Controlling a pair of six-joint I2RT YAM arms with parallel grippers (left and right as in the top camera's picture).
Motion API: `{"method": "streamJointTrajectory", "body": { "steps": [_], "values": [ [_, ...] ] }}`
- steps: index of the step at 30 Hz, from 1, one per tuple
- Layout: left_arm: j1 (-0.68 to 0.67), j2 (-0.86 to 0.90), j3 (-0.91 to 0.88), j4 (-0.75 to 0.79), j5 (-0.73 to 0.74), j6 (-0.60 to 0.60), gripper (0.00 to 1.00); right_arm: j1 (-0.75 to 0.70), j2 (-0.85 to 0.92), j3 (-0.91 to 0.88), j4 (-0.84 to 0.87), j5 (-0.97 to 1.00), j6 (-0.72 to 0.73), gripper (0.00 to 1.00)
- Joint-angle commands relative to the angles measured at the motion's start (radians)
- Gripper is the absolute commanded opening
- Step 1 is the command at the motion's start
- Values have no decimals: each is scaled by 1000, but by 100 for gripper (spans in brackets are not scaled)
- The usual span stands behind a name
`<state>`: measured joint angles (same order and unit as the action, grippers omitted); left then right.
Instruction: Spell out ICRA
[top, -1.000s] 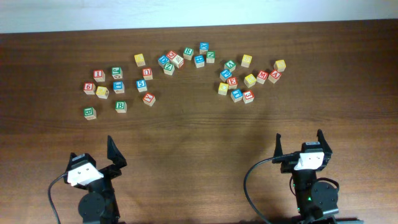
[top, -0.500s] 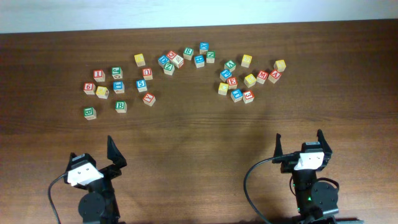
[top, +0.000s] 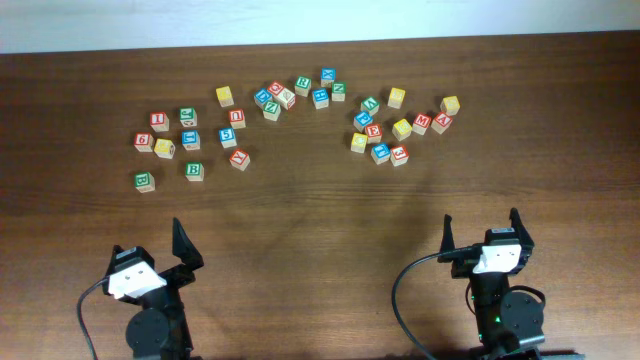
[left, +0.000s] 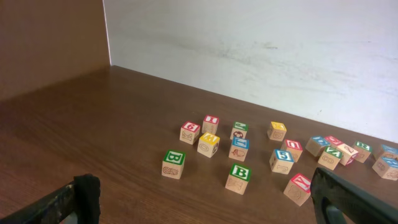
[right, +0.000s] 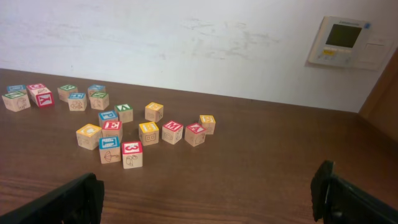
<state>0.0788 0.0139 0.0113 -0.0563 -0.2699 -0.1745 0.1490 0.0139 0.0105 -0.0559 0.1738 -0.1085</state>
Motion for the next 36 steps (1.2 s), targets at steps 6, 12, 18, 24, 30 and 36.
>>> {"method": "streamJointTrajectory", "body": {
  "steps": [6, 12, 18, 24, 30, 36],
  "values": [
    [-4, -2, -1, -5, -7, 20, 99, -6, -8, -5, -9, -6, 5, 99],
    [-4, -2, -1, -5, -7, 20, 99, -6, -8, -5, -9, -6, 5, 98],
    [-4, -2, -1, -5, -7, 20, 99, -6, -8, -5, -9, -6, 5, 98],
    [-4, -2, -1, -5, -6, 19, 99, -6, -8, -5, -9, -6, 5, 98],
    [-4, -2, -1, -6, 52, 19, 99, -6, -8, -5, -9, -6, 5, 98],
    [-4, -2, -1, 114, 259, 20, 99, -6, -8, -5, -9, -6, 5, 98]
  ]
}}
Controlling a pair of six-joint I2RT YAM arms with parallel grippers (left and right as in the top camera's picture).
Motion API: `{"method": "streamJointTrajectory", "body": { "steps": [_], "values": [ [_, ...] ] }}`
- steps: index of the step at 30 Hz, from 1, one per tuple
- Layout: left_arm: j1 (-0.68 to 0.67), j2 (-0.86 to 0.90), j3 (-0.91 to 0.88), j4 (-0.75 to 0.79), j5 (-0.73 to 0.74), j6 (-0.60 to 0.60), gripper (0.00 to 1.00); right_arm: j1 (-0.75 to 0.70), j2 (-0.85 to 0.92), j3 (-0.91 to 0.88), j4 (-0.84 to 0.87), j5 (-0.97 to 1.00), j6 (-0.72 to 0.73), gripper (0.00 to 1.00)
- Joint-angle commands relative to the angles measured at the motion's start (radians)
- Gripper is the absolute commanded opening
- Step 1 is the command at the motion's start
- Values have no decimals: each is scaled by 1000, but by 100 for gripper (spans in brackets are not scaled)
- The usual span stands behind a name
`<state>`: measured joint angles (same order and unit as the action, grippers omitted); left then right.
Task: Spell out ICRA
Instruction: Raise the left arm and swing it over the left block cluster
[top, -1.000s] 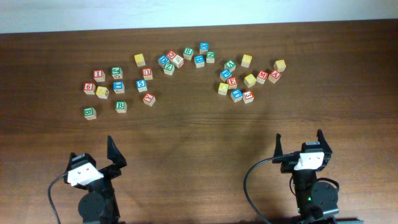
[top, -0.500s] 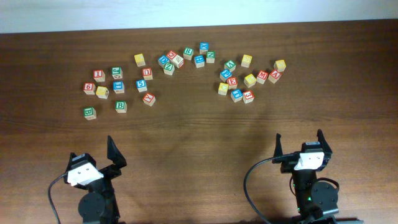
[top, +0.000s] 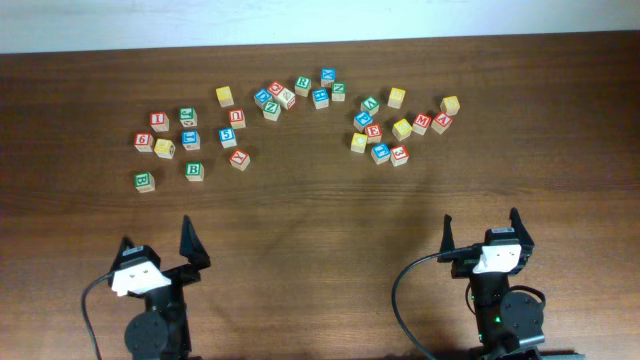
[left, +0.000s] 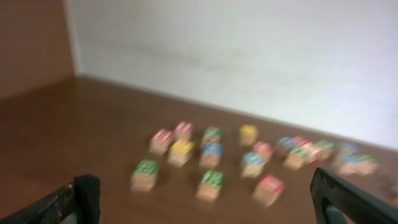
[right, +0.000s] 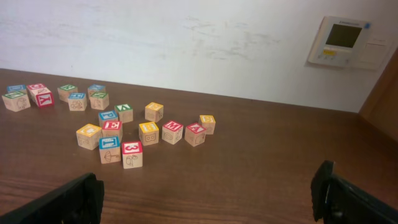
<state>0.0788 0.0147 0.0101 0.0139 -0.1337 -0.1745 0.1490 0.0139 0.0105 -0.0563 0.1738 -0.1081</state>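
Wooden letter blocks lie scattered across the far half of the table in three loose groups: a left group (top: 185, 140), a middle group (top: 298, 92) and a right group (top: 400, 125). A red A block (top: 441, 123) lies beside a red M block (top: 421, 123), and both also show in the right wrist view, the A block (right: 195, 133) next to the M block (right: 172, 131). My left gripper (top: 157, 238) stands open near the front edge, far short of the blocks. The left wrist view is blurred, its open gripper (left: 205, 208) empty. My right gripper (top: 481, 222) is open and empty, as the right wrist view shows (right: 205, 202).
Bare brown tabletop (top: 320, 210) lies between the grippers and the blocks. A white wall (right: 186, 43) runs behind the table, with a wall panel (right: 345, 40) at the right. A brown side wall (left: 31, 43) stands at the far left.
My left arm has turned slightly to the right: its gripper points straighter ahead in the overhead view, and the blocks sit further left, blurred, in its wrist view. The right arm has not moved.
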Motion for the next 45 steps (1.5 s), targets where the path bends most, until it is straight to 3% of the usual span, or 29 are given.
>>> {"method": "streamJointTrajectory", "body": {
  "steps": [1, 7, 13, 15, 21, 28, 35, 45],
  "values": [
    [-4, -3, 0, 60, 123, 20, 99, -6, -8, -5, -8, -6, 5, 98],
    [-4, -3, 12, 185, 156, 20, 99, -6, -8, -5, -8, -6, 5, 98],
    [-4, -3, 108, 149, 201, 19, 99, -6, -8, -5, -8, -6, 5, 98],
    [-4, -3, 177, 74, 222, 19, 99, -6, -8, -5, -8, -6, 5, 98],
    [-4, 23, 544, -344, 243, 21, 99, -6, -8, -5, -8, -6, 5, 98],
    [-4, 199, 962, -615, 306, 180, 99, -6, -8, -5, -8, -6, 5, 98],
    [-4, 372, 1205, -631, 341, 180, 99, -6, -8, -5, -8, -6, 5, 98],
    [-4, 391, 1217, -583, 340, 179, 99, -6, -8, -5, -8, -6, 5, 98]
  ]
}}
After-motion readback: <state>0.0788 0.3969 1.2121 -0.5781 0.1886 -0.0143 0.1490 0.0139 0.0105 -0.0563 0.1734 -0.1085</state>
